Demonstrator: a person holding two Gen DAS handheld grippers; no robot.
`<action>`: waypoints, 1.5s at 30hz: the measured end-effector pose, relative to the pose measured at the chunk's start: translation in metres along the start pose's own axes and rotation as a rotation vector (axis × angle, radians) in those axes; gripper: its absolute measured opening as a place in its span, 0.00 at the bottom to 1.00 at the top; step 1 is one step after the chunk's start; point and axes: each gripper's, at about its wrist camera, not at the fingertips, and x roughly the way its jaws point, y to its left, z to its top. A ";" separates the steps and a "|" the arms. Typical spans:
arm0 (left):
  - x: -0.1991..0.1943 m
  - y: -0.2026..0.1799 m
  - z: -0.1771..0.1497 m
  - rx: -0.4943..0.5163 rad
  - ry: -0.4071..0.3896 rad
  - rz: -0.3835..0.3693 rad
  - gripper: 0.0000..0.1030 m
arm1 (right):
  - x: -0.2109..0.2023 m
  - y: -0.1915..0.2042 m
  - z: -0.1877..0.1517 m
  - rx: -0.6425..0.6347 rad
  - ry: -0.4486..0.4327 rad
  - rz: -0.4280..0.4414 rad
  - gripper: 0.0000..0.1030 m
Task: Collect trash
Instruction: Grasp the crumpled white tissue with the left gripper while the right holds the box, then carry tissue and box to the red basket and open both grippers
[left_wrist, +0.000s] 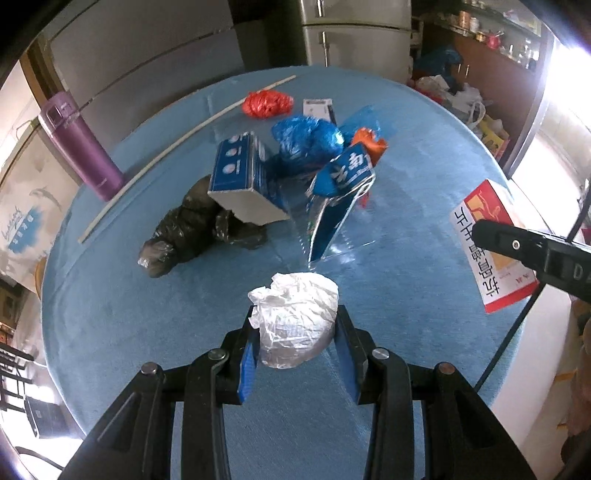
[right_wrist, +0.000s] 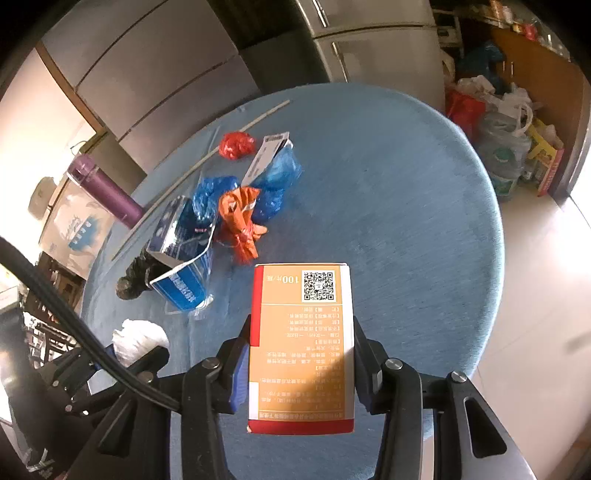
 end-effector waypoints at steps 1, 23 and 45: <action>-0.003 -0.003 0.000 0.004 -0.007 0.002 0.39 | -0.002 -0.001 0.001 0.000 -0.004 0.000 0.47; -0.047 0.012 -0.023 -0.030 -0.096 0.041 0.39 | -0.040 0.024 -0.014 -0.063 -0.057 0.029 0.47; -0.125 0.157 -0.144 -0.478 -0.088 0.196 0.39 | 0.009 0.181 -0.051 -0.382 0.142 0.317 0.47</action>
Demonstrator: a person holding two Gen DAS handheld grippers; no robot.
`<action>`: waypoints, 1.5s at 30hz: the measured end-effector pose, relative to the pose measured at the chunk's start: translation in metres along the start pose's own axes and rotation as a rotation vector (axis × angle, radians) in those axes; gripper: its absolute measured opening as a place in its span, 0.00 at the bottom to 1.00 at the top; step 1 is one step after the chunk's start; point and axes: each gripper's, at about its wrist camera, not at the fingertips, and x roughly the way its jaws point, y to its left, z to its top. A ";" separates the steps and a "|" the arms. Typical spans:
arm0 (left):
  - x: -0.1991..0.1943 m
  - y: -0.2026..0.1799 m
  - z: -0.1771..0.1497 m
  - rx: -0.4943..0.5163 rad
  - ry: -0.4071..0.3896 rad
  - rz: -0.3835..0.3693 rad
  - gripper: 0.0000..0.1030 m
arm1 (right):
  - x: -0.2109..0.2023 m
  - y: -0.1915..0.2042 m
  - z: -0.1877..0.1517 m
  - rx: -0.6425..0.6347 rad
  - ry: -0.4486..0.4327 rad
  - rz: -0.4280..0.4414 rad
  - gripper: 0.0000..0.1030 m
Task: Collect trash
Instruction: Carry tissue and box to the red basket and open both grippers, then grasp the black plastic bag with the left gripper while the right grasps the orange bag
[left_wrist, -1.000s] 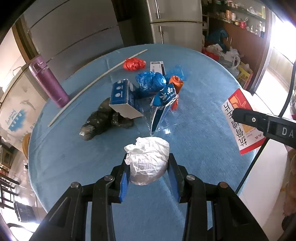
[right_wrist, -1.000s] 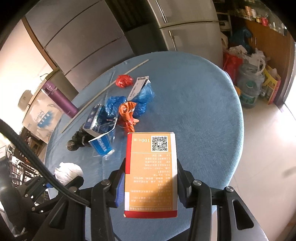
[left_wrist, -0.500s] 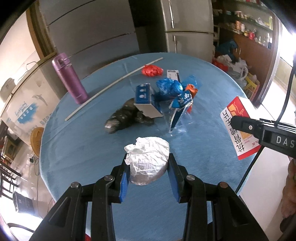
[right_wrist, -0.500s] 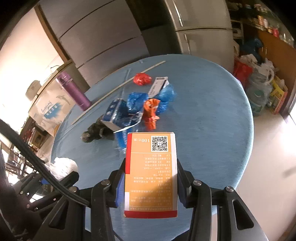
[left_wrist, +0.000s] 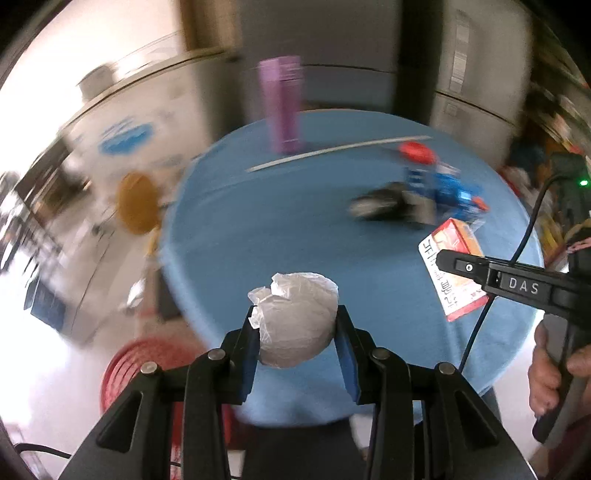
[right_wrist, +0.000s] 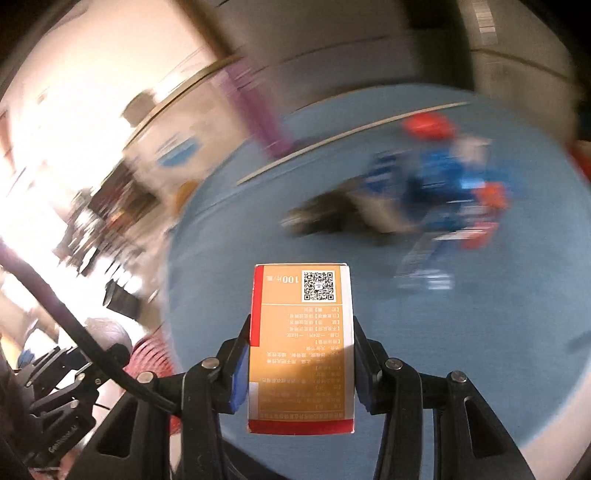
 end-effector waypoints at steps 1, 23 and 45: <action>-0.002 0.015 -0.005 -0.034 0.010 0.022 0.39 | 0.015 0.017 0.000 -0.032 0.036 0.047 0.47; 0.079 0.199 -0.141 -0.436 0.362 0.266 0.45 | 0.207 0.227 -0.074 -0.282 0.506 0.302 0.51; 0.068 0.163 -0.090 -0.323 0.256 0.274 0.61 | 0.125 0.144 -0.022 -0.172 0.212 0.301 0.60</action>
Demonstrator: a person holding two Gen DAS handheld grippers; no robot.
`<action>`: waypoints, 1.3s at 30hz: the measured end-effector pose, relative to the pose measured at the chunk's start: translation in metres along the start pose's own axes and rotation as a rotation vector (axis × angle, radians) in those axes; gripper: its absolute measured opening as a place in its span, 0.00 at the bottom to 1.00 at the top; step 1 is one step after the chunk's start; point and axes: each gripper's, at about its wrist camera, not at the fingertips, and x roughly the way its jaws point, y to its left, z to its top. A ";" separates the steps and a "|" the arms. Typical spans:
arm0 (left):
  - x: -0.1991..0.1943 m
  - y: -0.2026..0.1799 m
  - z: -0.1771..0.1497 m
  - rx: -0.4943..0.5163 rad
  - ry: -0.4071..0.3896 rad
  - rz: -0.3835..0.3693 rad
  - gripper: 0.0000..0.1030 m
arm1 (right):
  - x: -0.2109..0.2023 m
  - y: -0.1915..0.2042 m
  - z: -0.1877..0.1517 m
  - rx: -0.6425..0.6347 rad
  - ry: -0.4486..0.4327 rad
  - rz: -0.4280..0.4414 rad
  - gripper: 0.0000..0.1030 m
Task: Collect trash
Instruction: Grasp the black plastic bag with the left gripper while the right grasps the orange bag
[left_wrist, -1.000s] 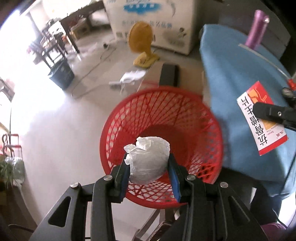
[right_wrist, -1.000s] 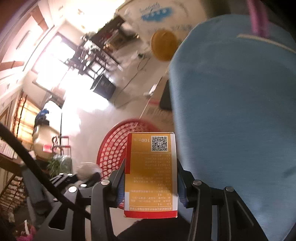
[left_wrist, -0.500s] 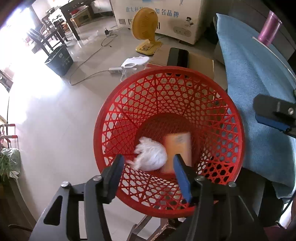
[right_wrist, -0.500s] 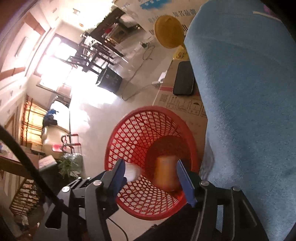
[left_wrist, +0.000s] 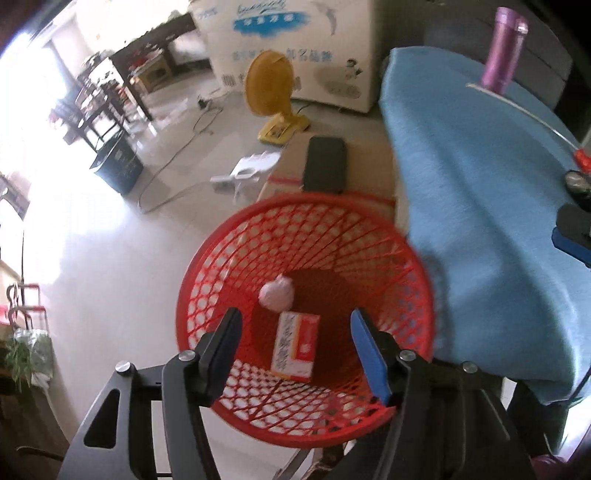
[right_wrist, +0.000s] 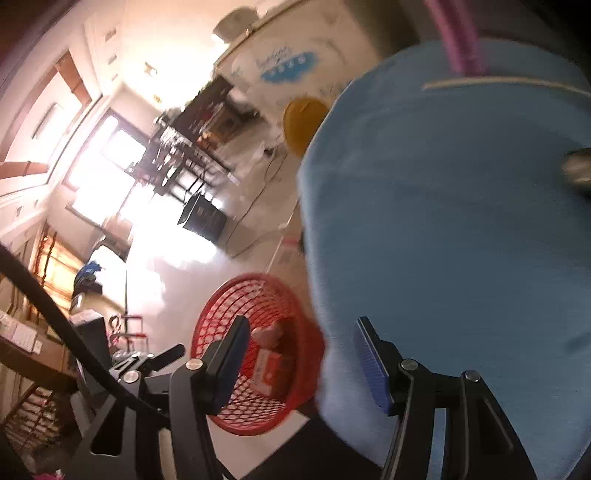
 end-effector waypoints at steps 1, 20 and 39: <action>-0.005 -0.007 0.003 0.014 -0.015 -0.005 0.61 | -0.010 -0.007 -0.001 0.005 -0.017 -0.010 0.60; -0.068 -0.202 0.056 0.413 -0.168 -0.222 0.64 | -0.203 -0.218 -0.066 0.529 -0.391 -0.243 0.60; -0.016 -0.327 0.135 0.560 -0.111 -0.401 0.65 | -0.192 -0.295 -0.020 0.710 -0.411 -0.200 0.45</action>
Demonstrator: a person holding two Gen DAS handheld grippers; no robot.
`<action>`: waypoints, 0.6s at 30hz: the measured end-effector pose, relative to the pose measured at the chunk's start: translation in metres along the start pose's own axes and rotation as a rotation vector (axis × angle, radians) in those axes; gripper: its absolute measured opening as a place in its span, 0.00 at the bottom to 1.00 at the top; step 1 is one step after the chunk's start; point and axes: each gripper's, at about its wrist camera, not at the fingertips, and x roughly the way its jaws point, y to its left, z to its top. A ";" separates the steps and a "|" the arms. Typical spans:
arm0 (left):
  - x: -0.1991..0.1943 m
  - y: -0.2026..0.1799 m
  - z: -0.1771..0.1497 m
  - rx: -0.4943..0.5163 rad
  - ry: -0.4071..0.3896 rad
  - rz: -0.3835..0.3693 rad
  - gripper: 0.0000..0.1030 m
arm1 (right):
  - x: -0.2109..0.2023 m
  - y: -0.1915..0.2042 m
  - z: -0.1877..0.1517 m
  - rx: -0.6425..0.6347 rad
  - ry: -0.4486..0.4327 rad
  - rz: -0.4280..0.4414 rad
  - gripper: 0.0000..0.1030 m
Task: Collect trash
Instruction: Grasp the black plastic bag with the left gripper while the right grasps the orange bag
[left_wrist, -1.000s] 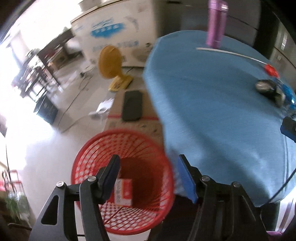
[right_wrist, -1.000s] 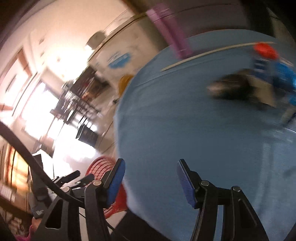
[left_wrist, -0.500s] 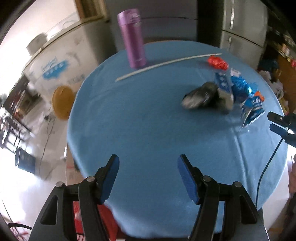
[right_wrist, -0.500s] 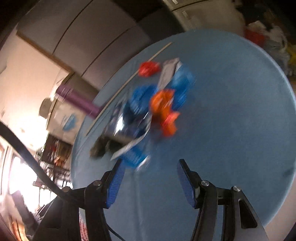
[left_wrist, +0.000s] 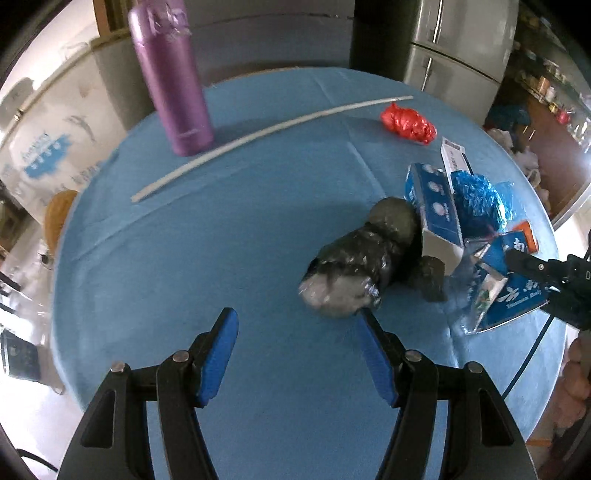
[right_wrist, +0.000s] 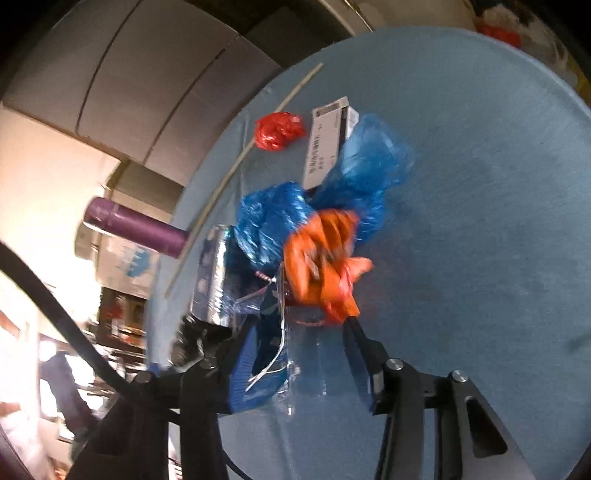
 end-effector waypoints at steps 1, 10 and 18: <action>0.005 -0.001 0.004 -0.002 0.004 -0.015 0.65 | 0.005 0.001 0.002 0.003 0.012 0.010 0.41; 0.018 -0.028 0.028 0.128 -0.034 -0.121 0.65 | 0.000 -0.012 -0.004 0.046 0.051 0.041 0.37; 0.006 -0.044 0.000 0.292 -0.027 -0.234 0.65 | -0.030 -0.050 -0.019 0.086 0.053 -0.032 0.36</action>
